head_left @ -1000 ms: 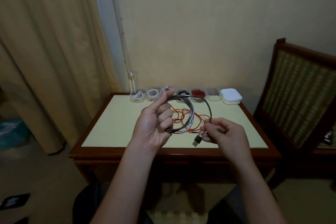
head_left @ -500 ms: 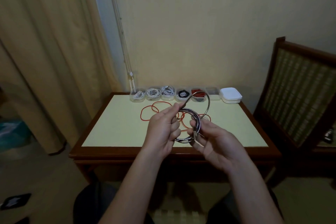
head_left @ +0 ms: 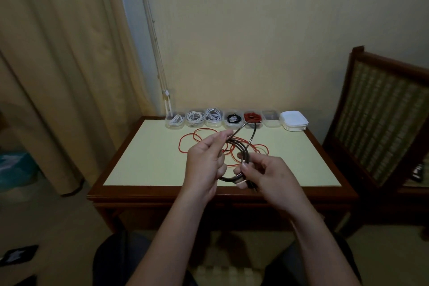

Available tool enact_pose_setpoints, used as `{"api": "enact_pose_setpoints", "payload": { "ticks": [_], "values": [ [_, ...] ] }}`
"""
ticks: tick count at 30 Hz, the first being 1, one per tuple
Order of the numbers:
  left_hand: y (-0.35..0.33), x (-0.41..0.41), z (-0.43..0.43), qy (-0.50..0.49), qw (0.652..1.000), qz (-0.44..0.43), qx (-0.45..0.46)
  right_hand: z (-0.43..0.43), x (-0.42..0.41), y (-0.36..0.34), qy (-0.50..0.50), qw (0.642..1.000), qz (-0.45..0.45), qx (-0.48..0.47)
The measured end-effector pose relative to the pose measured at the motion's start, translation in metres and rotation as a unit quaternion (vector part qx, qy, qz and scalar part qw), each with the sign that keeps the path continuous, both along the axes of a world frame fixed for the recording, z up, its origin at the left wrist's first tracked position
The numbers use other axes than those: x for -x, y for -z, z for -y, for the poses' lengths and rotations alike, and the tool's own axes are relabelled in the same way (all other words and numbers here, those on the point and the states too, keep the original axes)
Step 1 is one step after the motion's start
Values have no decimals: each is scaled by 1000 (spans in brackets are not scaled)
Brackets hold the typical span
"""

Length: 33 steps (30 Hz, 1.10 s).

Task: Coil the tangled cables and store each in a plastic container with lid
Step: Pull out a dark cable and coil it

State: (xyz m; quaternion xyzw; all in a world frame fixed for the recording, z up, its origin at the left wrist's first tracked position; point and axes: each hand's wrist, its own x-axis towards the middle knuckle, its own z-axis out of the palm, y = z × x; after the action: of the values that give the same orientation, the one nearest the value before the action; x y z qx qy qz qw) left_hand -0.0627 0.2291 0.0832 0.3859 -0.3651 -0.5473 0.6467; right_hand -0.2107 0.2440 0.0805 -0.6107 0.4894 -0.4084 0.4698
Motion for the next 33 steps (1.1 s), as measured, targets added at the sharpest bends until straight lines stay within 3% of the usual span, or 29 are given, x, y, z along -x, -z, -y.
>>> {"api": "enact_pose_setpoints", "payload": {
  "ticks": [5,10,16,19,23,27,30,31,33],
  "values": [
    [-1,-3,-1,-15,1000,10,12,9,4,17,55,974,-193,106],
    [-12,-27,0,-17,999,-44,3,23,27,35,155,942,-257,153],
    [-19,-19,-3,66,970,-224,-67,38,44,39,258,906,-247,227],
    [-22,-18,-4,100,932,-338,-85,36,45,47,231,884,-294,281],
    [-23,-21,-5,121,905,-401,-77,31,34,58,159,880,-332,300],
    [-24,-21,-4,121,898,-415,-81,20,7,60,110,932,-214,272],
    [-24,-22,-4,131,892,-425,-82,14,-11,52,139,981,21,134],
    [-24,-22,-4,135,890,-428,-83,12,-15,44,151,977,127,77],
    [-22,-21,-3,139,886,-434,-89,10,-20,27,161,934,319,-22]
  ]
}}
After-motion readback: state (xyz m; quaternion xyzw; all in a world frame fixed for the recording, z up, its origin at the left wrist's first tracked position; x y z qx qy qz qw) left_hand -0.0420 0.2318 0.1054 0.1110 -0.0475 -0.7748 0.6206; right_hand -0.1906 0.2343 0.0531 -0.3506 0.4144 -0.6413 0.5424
